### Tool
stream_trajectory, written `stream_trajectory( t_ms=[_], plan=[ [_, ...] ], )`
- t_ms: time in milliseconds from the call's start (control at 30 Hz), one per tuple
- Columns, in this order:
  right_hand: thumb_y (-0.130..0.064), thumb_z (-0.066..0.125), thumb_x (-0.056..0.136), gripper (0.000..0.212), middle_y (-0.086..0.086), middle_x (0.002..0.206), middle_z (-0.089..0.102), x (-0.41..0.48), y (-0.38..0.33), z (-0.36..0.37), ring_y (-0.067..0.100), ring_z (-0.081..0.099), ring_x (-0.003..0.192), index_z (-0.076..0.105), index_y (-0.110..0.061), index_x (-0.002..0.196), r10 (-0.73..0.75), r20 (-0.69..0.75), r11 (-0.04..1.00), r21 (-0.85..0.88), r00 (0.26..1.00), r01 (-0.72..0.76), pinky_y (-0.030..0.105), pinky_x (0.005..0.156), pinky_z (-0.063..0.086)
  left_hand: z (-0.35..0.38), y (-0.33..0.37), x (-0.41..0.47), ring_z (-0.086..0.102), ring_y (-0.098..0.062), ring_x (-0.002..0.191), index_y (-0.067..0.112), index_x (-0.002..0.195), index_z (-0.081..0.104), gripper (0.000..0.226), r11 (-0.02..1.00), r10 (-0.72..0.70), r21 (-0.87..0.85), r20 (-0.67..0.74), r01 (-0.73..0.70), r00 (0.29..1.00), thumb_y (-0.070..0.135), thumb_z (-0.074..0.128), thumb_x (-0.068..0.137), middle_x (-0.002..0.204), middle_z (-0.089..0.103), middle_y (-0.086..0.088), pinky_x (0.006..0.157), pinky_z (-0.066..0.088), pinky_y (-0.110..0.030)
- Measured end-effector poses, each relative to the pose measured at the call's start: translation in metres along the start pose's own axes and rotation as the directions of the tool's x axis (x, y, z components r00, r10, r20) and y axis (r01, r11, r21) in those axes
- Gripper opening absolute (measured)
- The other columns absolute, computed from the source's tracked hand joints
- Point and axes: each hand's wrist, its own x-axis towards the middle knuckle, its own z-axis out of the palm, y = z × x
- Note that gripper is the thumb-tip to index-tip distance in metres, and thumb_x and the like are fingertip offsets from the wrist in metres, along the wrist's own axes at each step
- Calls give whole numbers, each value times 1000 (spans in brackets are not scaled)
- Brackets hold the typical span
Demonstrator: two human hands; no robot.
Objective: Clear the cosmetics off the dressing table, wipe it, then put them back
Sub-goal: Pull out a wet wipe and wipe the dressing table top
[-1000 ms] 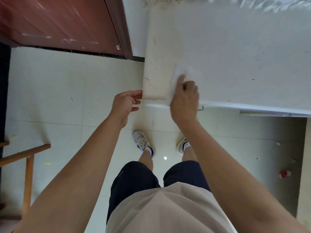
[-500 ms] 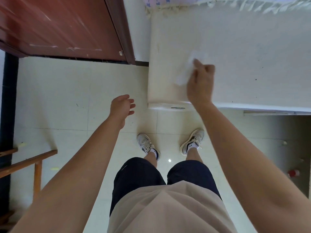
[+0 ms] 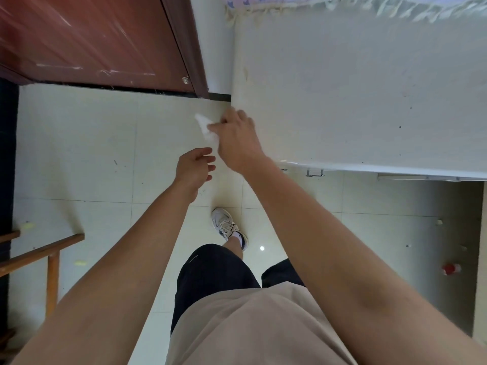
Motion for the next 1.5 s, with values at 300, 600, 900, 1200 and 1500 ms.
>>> stream_trajectory(
  t_ms=[300,600,900,1200,1500],
  plan=[
    [-5,39,97,46,14,126,44,-26,145,-73,35,55,107,56,-17,138,579,-247,815,217,777,-538,34,96,44,7,33,2,66,-15,102,19,126,61,43,996,74,-55,66,-71,995,-1,42,93,117,67,-1,82,56,-31],
    [2,43,89,58,20,122,45,14,83,-31,36,46,104,39,-3,146,317,-220,948,114,922,-299,40,88,44,39,59,20,72,-19,91,12,123,62,41,984,13,-179,58,-2,998,-3,41,91,107,74,-3,64,55,-26],
    [-5,43,96,50,14,123,47,95,156,-82,33,50,110,54,-24,141,217,-183,975,85,959,-205,35,94,44,52,101,38,70,-11,85,21,105,71,26,988,6,-156,9,-4,1000,34,51,95,96,75,8,67,52,-27],
    [3,44,87,65,23,140,37,99,228,-111,41,43,120,27,0,149,541,-319,778,-162,779,-607,43,97,43,74,119,57,48,-15,71,19,65,47,52,997,59,-37,-86,-63,995,67,57,83,74,50,1,70,41,-31],
    [-4,44,87,53,20,145,38,182,91,-65,34,46,119,44,-14,139,154,-203,959,-205,967,-195,38,94,38,62,121,59,68,-23,98,11,102,71,53,998,48,-47,34,-46,998,60,57,89,106,72,-6,93,53,-38]
  ],
)
